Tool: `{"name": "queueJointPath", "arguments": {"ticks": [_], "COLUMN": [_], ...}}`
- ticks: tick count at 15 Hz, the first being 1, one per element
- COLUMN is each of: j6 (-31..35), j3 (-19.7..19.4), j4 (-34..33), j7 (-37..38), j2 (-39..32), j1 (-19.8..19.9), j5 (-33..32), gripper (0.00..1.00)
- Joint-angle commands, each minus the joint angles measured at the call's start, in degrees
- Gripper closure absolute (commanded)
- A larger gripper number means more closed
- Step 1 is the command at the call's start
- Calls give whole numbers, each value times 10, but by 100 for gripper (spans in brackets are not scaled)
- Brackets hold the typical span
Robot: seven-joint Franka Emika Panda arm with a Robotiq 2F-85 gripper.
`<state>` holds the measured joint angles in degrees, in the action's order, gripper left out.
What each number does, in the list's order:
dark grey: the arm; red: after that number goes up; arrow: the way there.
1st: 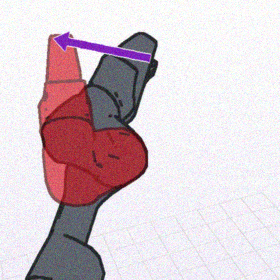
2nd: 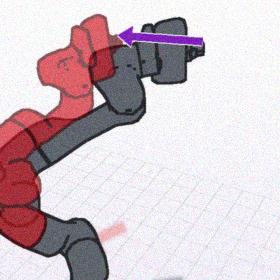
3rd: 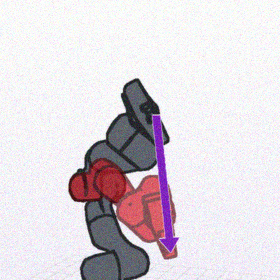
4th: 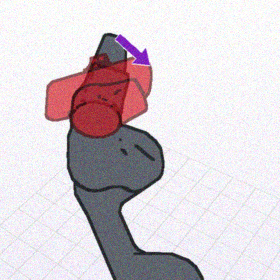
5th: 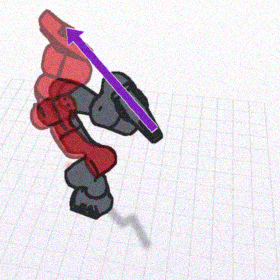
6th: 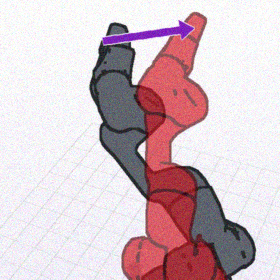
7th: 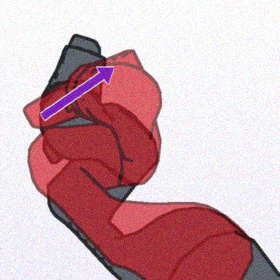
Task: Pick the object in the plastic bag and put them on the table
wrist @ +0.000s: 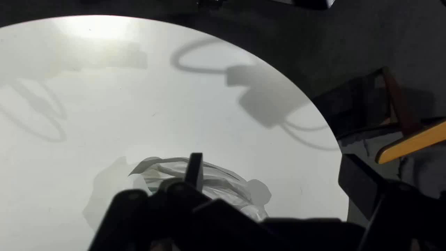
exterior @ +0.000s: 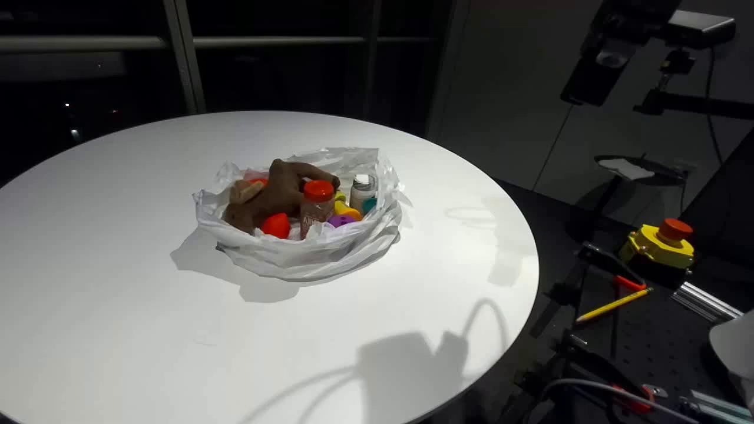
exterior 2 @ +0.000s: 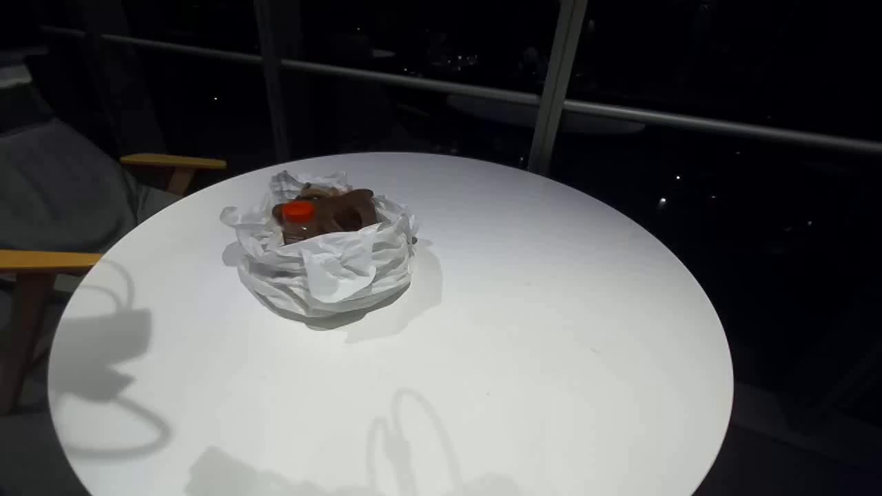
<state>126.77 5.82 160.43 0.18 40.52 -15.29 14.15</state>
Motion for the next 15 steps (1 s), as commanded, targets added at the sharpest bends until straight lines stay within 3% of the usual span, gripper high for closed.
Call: {"name": "queueJointPath", "arguments": {"ticks": [1,10,12,15], "j6": [-2,-2,46,125], "j3": [3,3,20,79], "j4": [-2,-3,-16,-59], "j7": [-2,-2,0,42], "j2": [0,0,-63,-168], "j1": [3,3,-8,-5], "j5": [2,2,9,-18], "gripper": [0,0,0,0]}}
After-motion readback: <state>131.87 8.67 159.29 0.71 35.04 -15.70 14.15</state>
